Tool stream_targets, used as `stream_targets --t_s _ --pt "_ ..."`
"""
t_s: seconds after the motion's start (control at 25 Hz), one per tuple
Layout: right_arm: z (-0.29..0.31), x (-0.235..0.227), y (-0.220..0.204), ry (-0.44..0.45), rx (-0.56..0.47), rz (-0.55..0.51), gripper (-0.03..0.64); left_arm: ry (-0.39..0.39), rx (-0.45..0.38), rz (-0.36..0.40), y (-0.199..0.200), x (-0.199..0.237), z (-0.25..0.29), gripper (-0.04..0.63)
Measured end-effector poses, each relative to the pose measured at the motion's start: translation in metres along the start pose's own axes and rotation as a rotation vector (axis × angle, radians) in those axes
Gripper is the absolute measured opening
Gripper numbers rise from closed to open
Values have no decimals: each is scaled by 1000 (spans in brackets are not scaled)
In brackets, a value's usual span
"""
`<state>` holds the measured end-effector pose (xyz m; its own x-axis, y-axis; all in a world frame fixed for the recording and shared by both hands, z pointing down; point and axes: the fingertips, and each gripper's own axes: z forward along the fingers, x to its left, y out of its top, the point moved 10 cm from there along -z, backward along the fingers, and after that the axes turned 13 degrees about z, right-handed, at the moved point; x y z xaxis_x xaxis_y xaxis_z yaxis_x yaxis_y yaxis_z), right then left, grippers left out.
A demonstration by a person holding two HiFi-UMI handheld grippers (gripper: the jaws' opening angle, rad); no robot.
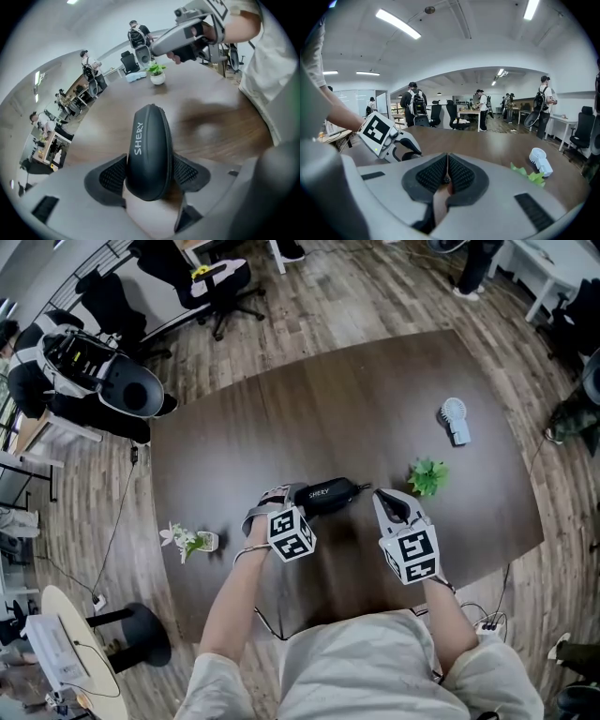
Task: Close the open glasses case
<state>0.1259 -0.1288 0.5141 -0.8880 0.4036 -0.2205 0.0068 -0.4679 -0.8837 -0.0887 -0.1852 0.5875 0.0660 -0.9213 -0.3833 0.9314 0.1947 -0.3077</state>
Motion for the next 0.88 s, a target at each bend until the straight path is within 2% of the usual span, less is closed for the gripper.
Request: stream_targets --t_s 0.08,0.24,0.32,0.44,0.56,0.64,0.72,0.88 --pt "-1 1 1 8 -4 -2 9 -16 -63 -131 -4 2 -5 293" --pt "-5 0 9 42 -27 30 15 -6 -255 -433 -9 4 -28 285" --pt "-7 1 14 65 -43 52 17 24 -350 -535 -10 2 -42 285" --pt "-9 7 24 108 -59 55 23 89 -465 -633 -5 -5 -63 284" --pt "-16 18 40 197 -76 27 35 161 -577 -705 7 -16 -87 284" --pt "-21 26 55 267 -93 10 52 222 -625 -722 16 -22 -103 284" --pt "-27 32 71 343 -103 7 67 299 -646 -705 24 -27 -119 284" --pt "-37 38 98 485 -107 57 111 444 -685 -620 40 -39 -144 284"
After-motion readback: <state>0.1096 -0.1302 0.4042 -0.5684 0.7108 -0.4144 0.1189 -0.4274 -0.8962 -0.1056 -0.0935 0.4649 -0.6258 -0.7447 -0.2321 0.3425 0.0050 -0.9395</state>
